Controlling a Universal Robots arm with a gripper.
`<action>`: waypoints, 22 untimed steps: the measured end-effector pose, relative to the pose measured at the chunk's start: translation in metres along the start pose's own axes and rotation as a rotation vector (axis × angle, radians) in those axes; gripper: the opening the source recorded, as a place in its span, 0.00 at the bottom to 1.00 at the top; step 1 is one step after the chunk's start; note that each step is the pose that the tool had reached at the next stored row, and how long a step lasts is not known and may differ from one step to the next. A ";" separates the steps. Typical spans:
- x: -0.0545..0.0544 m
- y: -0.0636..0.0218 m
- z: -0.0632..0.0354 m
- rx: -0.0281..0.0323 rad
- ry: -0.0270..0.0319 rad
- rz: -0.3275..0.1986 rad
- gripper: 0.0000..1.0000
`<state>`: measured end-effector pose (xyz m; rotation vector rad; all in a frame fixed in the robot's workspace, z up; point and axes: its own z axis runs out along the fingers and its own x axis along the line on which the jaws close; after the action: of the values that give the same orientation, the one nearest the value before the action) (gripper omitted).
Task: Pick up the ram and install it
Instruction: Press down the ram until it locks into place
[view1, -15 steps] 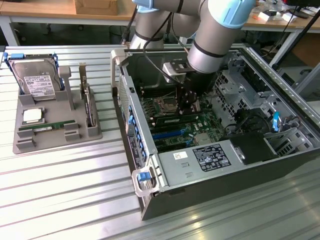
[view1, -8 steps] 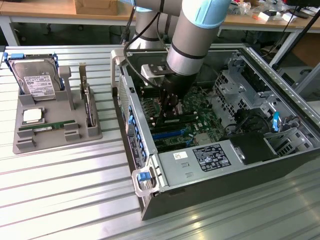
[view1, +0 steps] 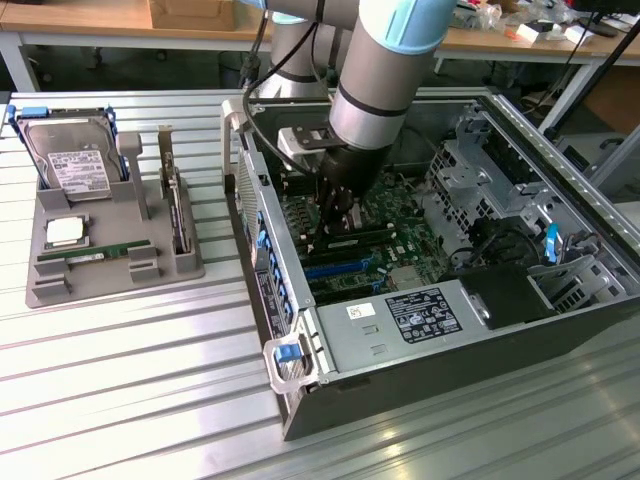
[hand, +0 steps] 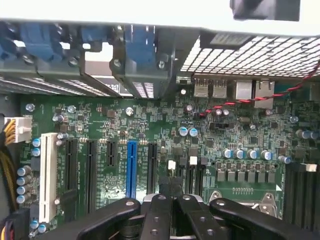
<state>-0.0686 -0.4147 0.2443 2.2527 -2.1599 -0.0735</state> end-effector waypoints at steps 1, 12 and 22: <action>0.000 -0.0006 -0.0003 0.0001 -0.0015 0.000 0.11; 0.004 -0.0874 -0.0044 -0.0361 -0.0608 -0.002 0.11; 0.006 -0.1472 -0.0246 -0.0512 -0.0651 -0.002 0.11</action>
<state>0.0798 -0.4147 0.2618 2.2551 -2.1608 -0.2026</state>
